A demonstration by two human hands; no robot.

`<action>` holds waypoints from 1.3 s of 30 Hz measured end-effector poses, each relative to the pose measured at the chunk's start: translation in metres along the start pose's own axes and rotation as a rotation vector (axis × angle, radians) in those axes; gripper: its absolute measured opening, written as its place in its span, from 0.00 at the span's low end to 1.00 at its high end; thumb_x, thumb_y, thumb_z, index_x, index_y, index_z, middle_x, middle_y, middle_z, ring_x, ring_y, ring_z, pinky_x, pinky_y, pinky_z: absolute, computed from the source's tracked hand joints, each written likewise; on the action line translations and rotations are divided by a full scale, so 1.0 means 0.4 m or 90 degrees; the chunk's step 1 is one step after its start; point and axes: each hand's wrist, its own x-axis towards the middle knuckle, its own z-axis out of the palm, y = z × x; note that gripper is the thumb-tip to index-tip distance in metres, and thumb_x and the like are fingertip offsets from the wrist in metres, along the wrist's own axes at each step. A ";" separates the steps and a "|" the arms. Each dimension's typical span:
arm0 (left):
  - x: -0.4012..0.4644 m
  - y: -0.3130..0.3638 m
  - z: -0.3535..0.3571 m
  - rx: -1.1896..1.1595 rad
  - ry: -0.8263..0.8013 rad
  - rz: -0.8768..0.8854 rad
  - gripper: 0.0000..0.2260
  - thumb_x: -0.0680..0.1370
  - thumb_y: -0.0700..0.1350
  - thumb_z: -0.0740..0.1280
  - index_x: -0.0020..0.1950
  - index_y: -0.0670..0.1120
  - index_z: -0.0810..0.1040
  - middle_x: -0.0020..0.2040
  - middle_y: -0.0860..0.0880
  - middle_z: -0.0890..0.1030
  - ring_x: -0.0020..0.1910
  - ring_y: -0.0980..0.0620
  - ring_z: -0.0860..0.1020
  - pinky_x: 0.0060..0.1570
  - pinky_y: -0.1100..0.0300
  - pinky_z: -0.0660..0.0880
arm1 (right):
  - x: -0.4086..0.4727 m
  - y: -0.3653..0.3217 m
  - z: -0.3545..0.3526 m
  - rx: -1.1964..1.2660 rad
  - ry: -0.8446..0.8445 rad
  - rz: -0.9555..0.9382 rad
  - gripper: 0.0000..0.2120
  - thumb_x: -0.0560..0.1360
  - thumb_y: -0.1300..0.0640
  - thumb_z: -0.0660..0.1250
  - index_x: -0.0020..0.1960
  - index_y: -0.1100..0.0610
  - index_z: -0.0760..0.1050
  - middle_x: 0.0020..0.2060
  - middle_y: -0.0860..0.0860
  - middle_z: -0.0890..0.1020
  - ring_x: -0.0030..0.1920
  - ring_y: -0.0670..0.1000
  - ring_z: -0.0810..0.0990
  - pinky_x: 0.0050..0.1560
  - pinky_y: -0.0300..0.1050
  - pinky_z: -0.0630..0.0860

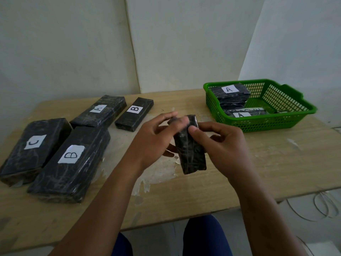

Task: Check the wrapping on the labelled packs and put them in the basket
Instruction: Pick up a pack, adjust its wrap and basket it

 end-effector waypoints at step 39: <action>0.010 -0.021 0.002 -0.088 0.051 0.006 0.25 0.75 0.41 0.78 0.71 0.54 0.81 0.62 0.54 0.85 0.53 0.56 0.87 0.44 0.57 0.85 | 0.024 -0.015 -0.021 0.038 -0.046 0.154 0.08 0.76 0.55 0.77 0.55 0.54 0.86 0.42 0.50 0.90 0.42 0.49 0.89 0.45 0.43 0.85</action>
